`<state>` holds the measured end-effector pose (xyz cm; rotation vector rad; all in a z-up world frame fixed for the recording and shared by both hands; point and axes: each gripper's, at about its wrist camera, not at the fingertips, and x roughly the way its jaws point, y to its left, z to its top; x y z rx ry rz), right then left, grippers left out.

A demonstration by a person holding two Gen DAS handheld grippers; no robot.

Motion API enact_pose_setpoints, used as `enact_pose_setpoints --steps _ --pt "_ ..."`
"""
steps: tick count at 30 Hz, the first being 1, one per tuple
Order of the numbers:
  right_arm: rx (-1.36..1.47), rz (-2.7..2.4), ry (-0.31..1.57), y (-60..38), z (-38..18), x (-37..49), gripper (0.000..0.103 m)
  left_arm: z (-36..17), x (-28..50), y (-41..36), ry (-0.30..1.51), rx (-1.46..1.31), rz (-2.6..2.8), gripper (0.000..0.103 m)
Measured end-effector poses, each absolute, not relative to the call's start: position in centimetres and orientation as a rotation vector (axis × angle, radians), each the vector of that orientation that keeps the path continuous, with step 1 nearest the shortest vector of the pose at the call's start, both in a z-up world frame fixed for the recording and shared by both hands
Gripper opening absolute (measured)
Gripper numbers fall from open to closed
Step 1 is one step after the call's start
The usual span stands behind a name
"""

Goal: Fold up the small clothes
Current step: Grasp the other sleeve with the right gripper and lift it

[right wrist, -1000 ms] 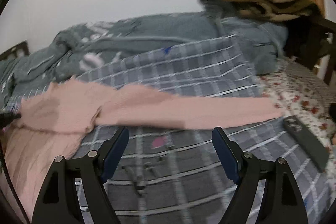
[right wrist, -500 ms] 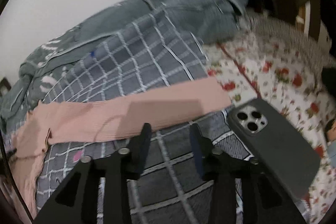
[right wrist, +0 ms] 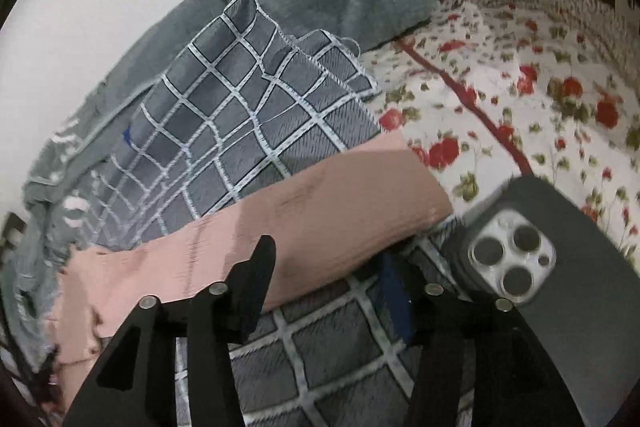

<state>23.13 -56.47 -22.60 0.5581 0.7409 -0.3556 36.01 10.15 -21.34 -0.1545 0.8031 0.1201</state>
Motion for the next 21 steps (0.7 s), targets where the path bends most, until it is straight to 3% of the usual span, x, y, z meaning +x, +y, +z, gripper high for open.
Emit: enact_pose_setpoints --steps 1,10,14,21 --pt "0.526 -0.374 0.747 -56.1 -22.4 23.4 0.005 -21.3 36.0 10.2 0.801 -0.160 0.118 0.070" --pt "0.264 -0.422 0.555 -49.4 -13.4 22.3 0.006 -20.4 34.6 12.9 0.796 -0.305 0.013 0.076" --pt "0.082 -0.392 0.430 -41.5 -6.7 22.3 0.006 -19.9 32.9 14.9 0.772 -0.270 0.023 0.076" --pt "-0.044 -0.201 0.355 -24.9 -1.4 25.2 0.006 -19.6 29.5 22.3 0.724 -0.338 0.111 0.077"
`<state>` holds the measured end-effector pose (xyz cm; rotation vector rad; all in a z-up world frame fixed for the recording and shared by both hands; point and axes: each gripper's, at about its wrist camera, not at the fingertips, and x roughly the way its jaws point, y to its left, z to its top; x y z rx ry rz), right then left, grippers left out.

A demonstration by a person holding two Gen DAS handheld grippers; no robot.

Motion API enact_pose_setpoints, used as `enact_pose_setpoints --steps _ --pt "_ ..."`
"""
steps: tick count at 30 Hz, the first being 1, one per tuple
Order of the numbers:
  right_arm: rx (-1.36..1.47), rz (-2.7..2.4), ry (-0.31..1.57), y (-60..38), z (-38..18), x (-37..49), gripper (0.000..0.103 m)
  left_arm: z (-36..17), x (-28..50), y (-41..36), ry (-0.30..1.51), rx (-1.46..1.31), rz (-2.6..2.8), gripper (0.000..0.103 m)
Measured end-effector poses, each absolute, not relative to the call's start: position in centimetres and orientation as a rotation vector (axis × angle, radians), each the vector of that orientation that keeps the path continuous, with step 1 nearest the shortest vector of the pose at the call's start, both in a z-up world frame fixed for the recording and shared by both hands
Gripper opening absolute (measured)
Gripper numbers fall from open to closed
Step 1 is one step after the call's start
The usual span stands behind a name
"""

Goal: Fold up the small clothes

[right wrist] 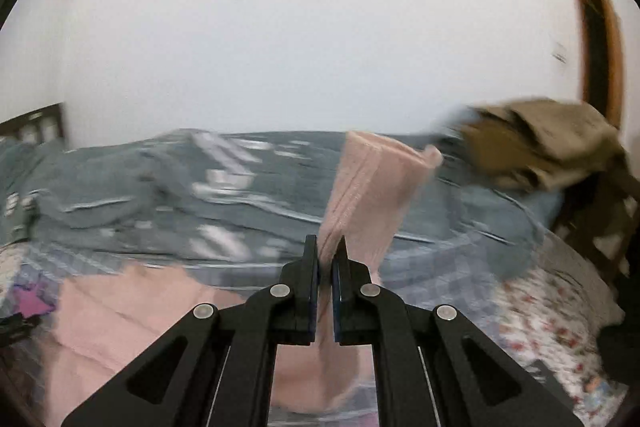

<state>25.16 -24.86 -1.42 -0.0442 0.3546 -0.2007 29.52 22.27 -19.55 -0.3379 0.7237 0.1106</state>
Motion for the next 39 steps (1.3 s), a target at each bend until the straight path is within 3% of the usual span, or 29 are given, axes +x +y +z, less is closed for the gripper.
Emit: enact_pose_setpoints --steps 5,11,12,14,15,20,26,32,39 --pt "-0.109 0.042 0.384 -10.2 -3.0 28.1 0.005 -19.4 28.2 26.0 0.702 -0.383 0.160 0.077" --pt "-0.136 0.251 0.532 2.7 -11.6 31.2 0.007 -19.4 27.2 27.3 0.697 -0.405 0.159 0.077" --pt "-0.137 0.277 0.562 3.7 -13.1 31.6 0.010 -19.5 27.0 27.2 0.698 -0.389 0.160 0.077" --pt "-0.153 0.344 0.647 5.5 -16.1 32.4 0.034 -19.5 26.8 26.6 0.695 -0.340 0.174 0.077" --pt "-0.171 0.359 0.681 6.0 -17.1 32.4 0.034 -19.5 26.7 26.3 0.694 -0.324 0.174 0.077" --pt "-0.168 0.335 0.624 2.1 -16.3 29.5 0.042 -19.1 27.2 24.3 0.686 -0.313 0.112 0.077" --pt "-0.167 0.088 0.542 -10.2 -13.7 27.1 0.054 -18.5 28.9 20.6 0.698 -0.365 -0.040 0.077" --pt "0.042 -0.031 0.686 -21.1 -16.1 28.3 0.054 -19.1 30.9 17.0 0.729 -0.329 -0.039 0.077" --pt "0.199 0.105 0.724 -22.7 -17.9 30.8 0.054 -19.3 32.3 16.4 0.716 -0.344 -0.006 0.077"
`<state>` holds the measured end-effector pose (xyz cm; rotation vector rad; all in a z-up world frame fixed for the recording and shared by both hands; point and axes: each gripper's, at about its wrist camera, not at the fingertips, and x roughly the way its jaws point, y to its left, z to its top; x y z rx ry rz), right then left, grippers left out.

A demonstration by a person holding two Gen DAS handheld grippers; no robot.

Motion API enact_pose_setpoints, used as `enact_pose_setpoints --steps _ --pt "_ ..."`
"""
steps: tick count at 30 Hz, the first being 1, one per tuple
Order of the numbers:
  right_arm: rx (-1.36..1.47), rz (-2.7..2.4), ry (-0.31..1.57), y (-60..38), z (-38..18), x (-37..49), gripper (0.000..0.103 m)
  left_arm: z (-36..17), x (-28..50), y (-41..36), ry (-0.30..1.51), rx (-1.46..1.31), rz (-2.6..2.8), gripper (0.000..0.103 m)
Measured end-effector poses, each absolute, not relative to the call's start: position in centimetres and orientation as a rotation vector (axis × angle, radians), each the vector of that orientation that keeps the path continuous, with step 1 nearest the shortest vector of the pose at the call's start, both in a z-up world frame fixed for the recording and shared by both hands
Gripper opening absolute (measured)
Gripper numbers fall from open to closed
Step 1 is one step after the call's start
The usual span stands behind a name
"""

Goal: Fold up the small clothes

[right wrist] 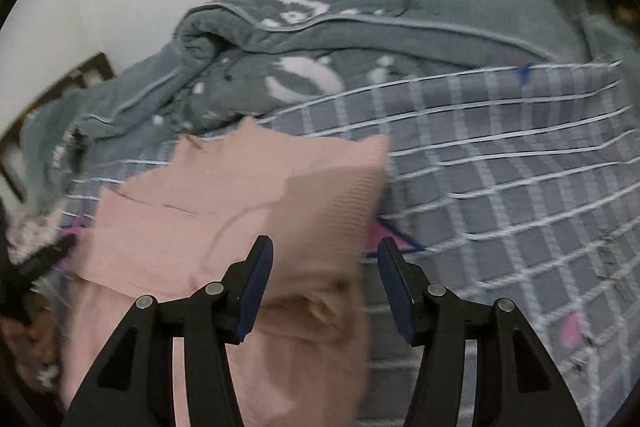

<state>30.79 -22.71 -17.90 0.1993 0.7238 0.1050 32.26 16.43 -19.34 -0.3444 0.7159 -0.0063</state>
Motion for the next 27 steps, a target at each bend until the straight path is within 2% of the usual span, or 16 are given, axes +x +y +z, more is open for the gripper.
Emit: enact_pose_setpoints --steps 2,3,4,5,8,16,18,20,22,24,25,26,27 --pt "0.180 0.106 0.739 -22.1 -18.3 32.6 0.052 -19.4 32.5 16.7 0.713 -0.364 -0.016 0.077" --pt "0.167 0.089 0.760 -22.0 -18.8 33.3 0.047 -19.4 32.5 16.8 0.709 -0.375 -0.018 0.076" --pt "0.153 0.076 0.789 -21.9 -19.2 34.0 0.023 -19.4 32.6 16.9 0.702 -0.386 -0.017 0.076" --pt "0.138 0.075 0.804 -21.7 -19.7 34.4 0.018 -19.4 32.6 17.0 0.695 -0.393 -0.017 0.076" --pt "0.114 0.056 0.727 -22.8 -19.3 33.4 0.015 -19.3 32.5 16.9 0.669 -0.400 -0.019 0.075" --pt "0.231 -0.004 0.740 -26.2 -20.3 33.3 0.019 -19.4 33.0 15.0 0.693 -0.346 -0.035 0.075" --pt "0.203 0.016 0.702 -25.9 -19.5 32.4 0.029 -19.4 32.7 14.8 0.690 -0.336 -0.031 0.075" --pt "0.165 0.019 0.679 -25.3 -18.9 31.5 0.044 -19.4 32.4 14.8 0.688 -0.324 -0.026 0.075" --pt "0.126 0.029 0.665 -24.7 -18.4 30.6 0.045 -19.4 32.1 14.8 0.685 -0.321 -0.033 0.074" --pt "0.106 0.062 0.654 -24.0 -18.0 29.7 0.045 -19.5 32.1 14.8 0.692 -0.326 -0.064 0.058" --pt "0.101 0.070 0.654 -23.6 -18.0 29.8 0.045 -19.6 32.3 14.7 0.708 -0.327 -0.097 0.044" --pt "0.090 0.077 0.660 -23.3 -18.1 29.7 0.045 -19.7 32.4 14.6 0.719 -0.326 -0.111 0.034" --pt "0.080 0.071 0.673 -23.0 -18.4 29.8 0.045 -19.8 32.4 14.5 0.722 -0.325 -0.111 0.033"
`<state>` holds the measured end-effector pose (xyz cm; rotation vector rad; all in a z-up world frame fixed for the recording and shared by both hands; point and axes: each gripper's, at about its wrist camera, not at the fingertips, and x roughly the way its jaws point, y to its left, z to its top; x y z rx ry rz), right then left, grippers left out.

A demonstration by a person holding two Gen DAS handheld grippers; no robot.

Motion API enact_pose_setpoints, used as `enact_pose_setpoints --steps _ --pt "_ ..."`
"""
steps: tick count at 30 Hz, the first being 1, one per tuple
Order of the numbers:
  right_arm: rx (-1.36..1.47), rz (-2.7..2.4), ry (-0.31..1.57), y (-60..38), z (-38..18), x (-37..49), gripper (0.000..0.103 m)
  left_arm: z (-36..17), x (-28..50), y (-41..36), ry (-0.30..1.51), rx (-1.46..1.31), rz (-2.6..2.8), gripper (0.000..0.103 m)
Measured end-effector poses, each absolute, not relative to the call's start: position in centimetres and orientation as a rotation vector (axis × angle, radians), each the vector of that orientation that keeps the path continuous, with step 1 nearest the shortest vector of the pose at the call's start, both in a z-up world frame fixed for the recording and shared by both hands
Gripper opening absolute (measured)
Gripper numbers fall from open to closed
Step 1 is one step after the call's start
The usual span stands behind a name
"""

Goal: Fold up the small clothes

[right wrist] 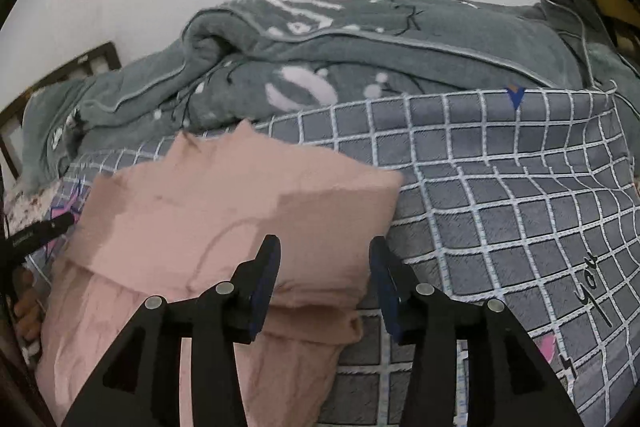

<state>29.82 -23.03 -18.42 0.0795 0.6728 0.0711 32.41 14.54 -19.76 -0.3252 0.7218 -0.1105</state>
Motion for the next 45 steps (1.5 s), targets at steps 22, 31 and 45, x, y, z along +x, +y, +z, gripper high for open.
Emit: enact_pose_setpoints --steps 22,31,45 --pt "0.109 0.060 0.733 -23.5 -20.6 30.7 0.045 -20.8 34.1 11.2 0.775 -0.192 -0.211 0.010" --pt "0.125 0.070 0.693 -23.9 -20.3 30.1 0.045 -18.9 34.4 11.8 0.647 -0.217 -0.178 0.009" --pt "0.125 -0.013 0.808 -24.1 -21.8 31.7 0.055 -20.8 37.3 12.0 0.799 -0.289 -0.152 0.013"
